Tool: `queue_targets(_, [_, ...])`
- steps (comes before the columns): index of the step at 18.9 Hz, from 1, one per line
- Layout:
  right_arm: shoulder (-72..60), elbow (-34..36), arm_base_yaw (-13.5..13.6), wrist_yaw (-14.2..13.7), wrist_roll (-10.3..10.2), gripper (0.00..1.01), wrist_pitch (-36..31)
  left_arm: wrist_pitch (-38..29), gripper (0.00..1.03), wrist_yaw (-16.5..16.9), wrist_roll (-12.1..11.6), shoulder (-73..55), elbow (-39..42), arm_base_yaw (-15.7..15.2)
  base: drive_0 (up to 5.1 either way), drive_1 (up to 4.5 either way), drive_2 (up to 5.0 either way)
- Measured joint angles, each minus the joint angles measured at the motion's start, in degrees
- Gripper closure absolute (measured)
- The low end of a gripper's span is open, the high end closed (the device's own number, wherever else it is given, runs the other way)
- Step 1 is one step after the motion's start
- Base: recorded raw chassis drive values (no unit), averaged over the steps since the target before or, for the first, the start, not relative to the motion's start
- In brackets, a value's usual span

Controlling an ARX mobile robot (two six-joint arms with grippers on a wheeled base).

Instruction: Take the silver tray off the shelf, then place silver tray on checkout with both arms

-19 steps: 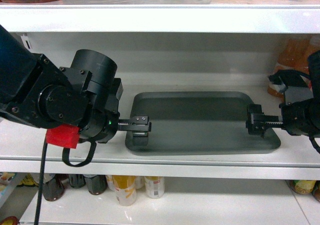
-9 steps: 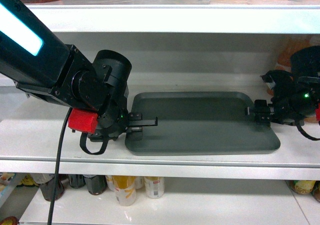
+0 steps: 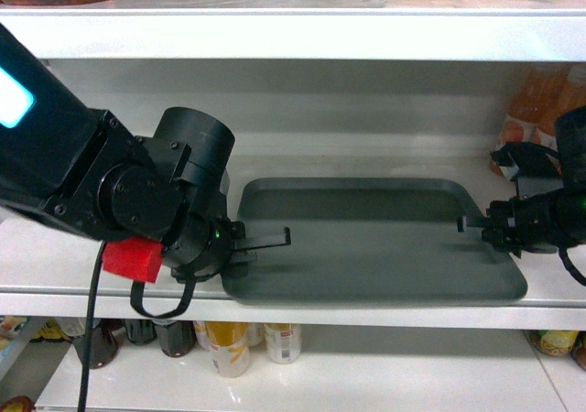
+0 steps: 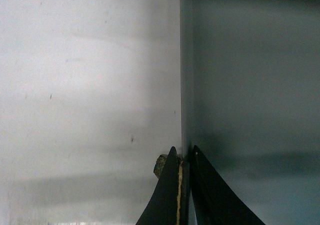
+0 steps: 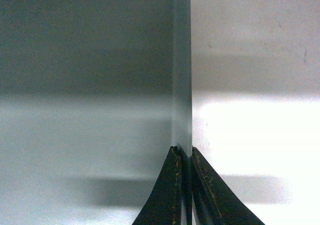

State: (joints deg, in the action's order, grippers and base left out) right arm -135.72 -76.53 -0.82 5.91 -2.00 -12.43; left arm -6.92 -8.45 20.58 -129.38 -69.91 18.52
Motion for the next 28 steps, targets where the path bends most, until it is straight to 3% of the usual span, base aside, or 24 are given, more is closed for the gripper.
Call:
queue_targets(3, [6.58, 11.91, -0.35, 0.72, -1.42, 0.98, -6.38, -4.39, 1.00, -2.58, -0.04, 6.49, 9.49, 1.66, 0.0, 0.00, 0.0])
queue_targets(6, [17.64, 23.21, -1.53, 3.30, -3.41, 0.98, -12.13, -8.20, 1.00, -5.09, -2.10, 17.40, 16.85, 3.28, 0.0, 0.00, 0.0])
queue_targets(8, [25.05, 28.94, -2.25, 4.33, -3.56, 0.98, -14.47, -9.46, 1.00, -6.19, -2.54, 23.23, 20.85, 4.46, 0.0, 0.00, 0.0])
queue_targets(10, [33.35, 36.74, -2.73, 6.27, -3.56, 0.98, -15.06, -9.68, 1.00, -8.07, -2.38, 29.66, 27.58, 6.27, 0.0, 0.00, 0.0])
queue_targets(12, [46.56, 48.74, -3.43, 8.98, -4.24, 0.98, -14.99, -8.04, 1.00, -8.94, -1.05, 40.85, 37.70, 7.85, 0.0, 0.00, 0.0])
queue_targets(14, [49.37, 50.12, -3.41, 10.45, -4.48, 0.98, -15.61, -8.11, 1.00, -9.51, -0.83, 45.64, 40.79, 7.82, 0.0, 0.00, 0.0])
queue_targets(18, [49.05, 49.92, -3.32, 10.47, -4.63, 0.98, -15.21, -8.28, 1.00, -9.68, -0.85, 44.78, 40.63, 7.74, 0.0, 0.00, 0.0])
queue_targets(28, [48.78, 49.90, -3.32, 10.49, -4.63, 0.98, -15.37, -8.37, 1.00, -9.70, -0.85, 44.78, 40.61, 7.74, 0.1, -4.20, 4.4])
